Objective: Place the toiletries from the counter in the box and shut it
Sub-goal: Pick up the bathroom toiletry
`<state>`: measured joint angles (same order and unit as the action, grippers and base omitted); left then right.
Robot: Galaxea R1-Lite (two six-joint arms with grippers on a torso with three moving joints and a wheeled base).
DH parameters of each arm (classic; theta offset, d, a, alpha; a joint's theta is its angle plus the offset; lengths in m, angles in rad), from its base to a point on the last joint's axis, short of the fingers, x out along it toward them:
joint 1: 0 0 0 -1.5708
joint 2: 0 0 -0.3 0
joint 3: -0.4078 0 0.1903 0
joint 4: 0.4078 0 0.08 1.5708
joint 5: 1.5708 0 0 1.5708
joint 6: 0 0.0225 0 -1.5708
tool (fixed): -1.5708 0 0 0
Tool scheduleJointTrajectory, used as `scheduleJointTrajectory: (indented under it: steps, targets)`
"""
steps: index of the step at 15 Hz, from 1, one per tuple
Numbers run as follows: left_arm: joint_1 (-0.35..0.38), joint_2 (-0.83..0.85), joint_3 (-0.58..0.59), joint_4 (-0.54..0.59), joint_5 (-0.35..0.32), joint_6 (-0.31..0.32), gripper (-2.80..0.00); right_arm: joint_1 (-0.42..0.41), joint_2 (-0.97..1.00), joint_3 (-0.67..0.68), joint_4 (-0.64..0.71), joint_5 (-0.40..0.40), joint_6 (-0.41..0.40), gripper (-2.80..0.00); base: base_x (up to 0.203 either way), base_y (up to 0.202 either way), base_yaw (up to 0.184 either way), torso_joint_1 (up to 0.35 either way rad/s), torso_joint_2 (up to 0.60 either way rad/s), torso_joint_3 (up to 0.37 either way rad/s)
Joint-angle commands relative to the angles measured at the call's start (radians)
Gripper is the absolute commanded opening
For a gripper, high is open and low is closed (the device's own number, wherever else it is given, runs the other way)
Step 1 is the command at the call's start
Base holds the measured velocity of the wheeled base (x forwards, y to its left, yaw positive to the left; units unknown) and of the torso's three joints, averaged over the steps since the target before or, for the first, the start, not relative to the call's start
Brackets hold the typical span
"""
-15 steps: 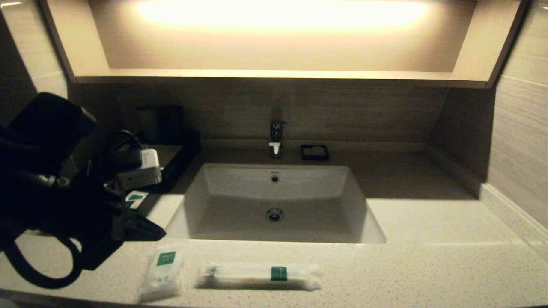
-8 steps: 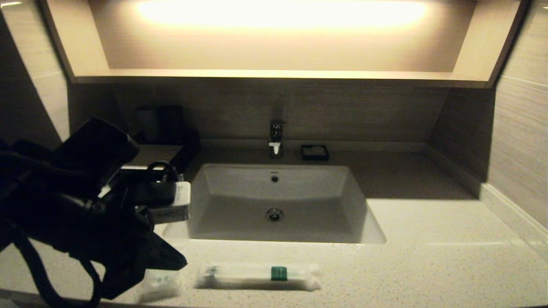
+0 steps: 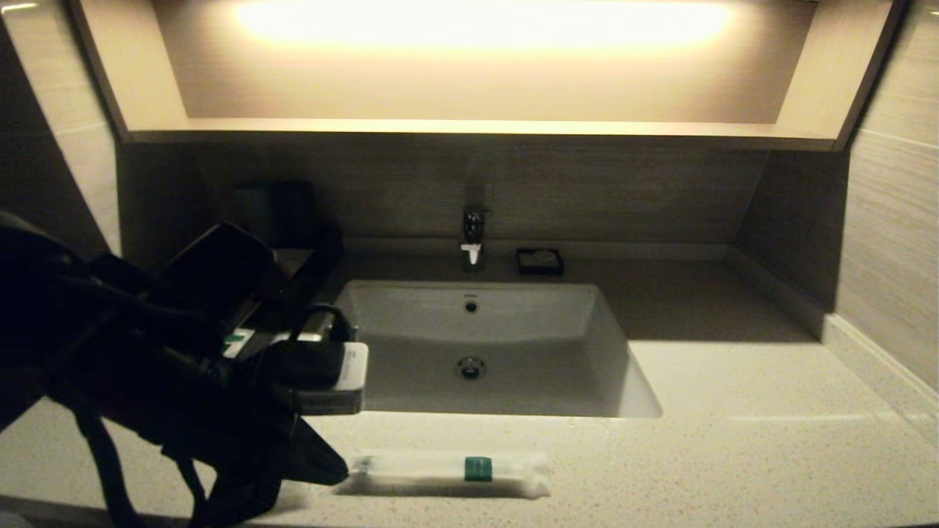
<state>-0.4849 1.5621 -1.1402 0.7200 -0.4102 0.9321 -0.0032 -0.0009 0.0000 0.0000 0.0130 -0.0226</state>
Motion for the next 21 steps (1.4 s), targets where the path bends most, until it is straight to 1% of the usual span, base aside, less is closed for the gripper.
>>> scheduleJointTrajectory:
  steps: [1,5,8,10,11,17,21]
  targets:
    - [-0.017,0.045,-0.011,0.001,-0.002,0.007,-2.8,0.0,0.001,0.002,0.0,0.001,0.0,-2.8,0.0,0.0,0.0,0.0,0.0,0.0]
    - [-0.038,0.08,-0.018,-0.015,0.0,0.004,-2.8,0.0,-0.001,0.002,0.0,0.001,0.0,-2.8,0.0,0.0,0.0,0.0,0.0,0.0]
    - [-0.048,0.136,-0.021,-0.073,0.022,0.0,-2.8,0.0,-0.001,0.002,0.0,0.001,0.0,-2.8,0.0,0.0,0.0,0.0,0.0,0.0]
    - [-0.049,0.146,-0.021,-0.088,0.042,-0.001,-2.8,0.0,0.001,0.002,0.0,0.001,0.0,-2.8,0.0,0.0,0.0,0.0,0.0,0.0]
    - [-0.05,0.151,-0.023,-0.096,0.042,-0.001,0.0,0.0,0.001,0.002,0.0,0.001,0.0,-2.8,0.0,0.0,0.0,0.0,0.0,0.0]
    - [-0.05,0.178,-0.023,-0.129,0.044,0.005,0.0,0.0,-0.001,0.002,0.0,0.001,0.0,-2.8,0.0,0.0,0.0,0.0,0.0,0.0]
    - [-0.05,0.197,-0.023,-0.139,0.074,0.007,0.0,0.0,0.0,0.002,0.0,0.001,0.0,-2.8,0.0,0.0,0.0,0.0,0.0,0.0]
